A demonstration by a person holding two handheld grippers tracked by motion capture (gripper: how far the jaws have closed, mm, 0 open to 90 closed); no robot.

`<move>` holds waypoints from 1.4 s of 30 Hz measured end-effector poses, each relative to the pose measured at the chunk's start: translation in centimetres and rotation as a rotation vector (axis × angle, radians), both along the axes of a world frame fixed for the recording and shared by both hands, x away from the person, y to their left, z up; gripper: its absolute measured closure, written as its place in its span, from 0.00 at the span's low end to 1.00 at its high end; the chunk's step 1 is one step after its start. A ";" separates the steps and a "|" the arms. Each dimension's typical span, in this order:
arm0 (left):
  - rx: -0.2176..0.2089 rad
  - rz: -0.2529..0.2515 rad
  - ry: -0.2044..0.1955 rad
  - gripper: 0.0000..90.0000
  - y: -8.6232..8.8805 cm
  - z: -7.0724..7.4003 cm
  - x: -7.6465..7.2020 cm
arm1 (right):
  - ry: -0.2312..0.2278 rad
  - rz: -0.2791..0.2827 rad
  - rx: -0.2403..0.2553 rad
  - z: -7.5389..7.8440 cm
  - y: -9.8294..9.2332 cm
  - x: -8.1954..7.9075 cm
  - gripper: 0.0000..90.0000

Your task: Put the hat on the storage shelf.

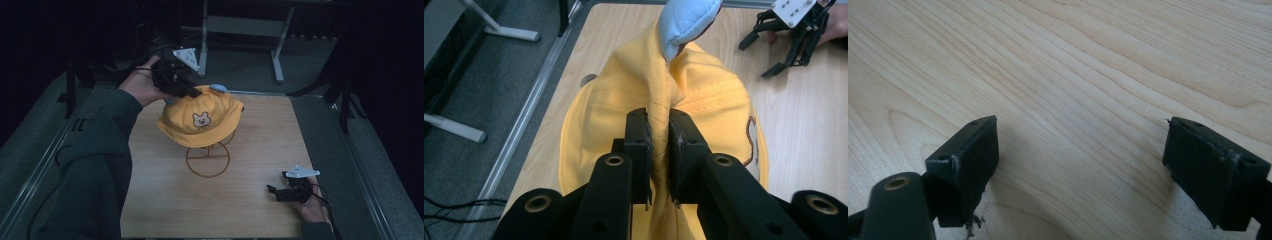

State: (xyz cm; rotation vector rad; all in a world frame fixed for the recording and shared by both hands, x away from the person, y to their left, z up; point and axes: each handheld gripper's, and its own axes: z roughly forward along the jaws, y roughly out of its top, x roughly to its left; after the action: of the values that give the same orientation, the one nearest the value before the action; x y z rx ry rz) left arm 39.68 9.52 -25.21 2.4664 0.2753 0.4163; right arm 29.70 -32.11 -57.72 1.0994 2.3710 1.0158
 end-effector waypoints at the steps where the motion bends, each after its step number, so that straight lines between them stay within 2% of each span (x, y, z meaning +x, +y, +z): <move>1: 0.000 0.000 0.000 0.89 0.0 0.0 0.0 | 0.000 0.000 0.000 0.0 0.0 0.0 0.16; 7: 0.021 -0.001 0.008 0.86 -1.7 -1.3 0.5 | -0.001 0.001 0.001 0.0 0.0 0.0 0.16; 14: 0.002 -0.004 0.012 0.85 -2.7 -2.1 0.8 | -0.001 0.000 0.001 0.0 0.0 0.0 0.16; 18: 0.010 -0.006 0.011 0.85 -3.5 -2.7 1.0 | -0.001 0.001 0.001 0.0 0.0 0.0 0.16; 28: 0.025 -0.013 0.029 0.82 -4.0 -4.1 1.1 | -0.003 0.000 0.003 0.0 0.0 0.0 0.16; 29: 0.030 -0.006 0.030 0.78 -4.0 -4.4 1.1 | -0.004 0.001 0.003 0.0 0.0 0.0 0.16; 31: 0.029 -0.004 0.027 0.77 -4.0 -4.5 1.1 | -0.004 0.000 0.003 0.0 0.0 0.0 0.16; 37: -0.024 0.005 0.016 0.76 -4.0 -4.2 1.2 | -0.003 0.001 0.002 0.0 0.0 0.0 0.16; 39: -0.028 0.006 0.018 0.73 -4.0 -4.2 1.3 | -0.003 0.001 0.003 0.0 0.0 0.0 0.16; 42: -0.022 0.017 0.041 0.62 -3.9 -4.2 1.4 | -0.004 0.000 0.003 0.0 0.0 0.0 0.16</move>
State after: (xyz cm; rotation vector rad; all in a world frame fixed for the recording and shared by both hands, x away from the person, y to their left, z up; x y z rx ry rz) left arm 41.08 5.58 -29.43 2.4544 0.3163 0.3686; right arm 29.72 -32.10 -57.74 1.0980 2.3673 1.0210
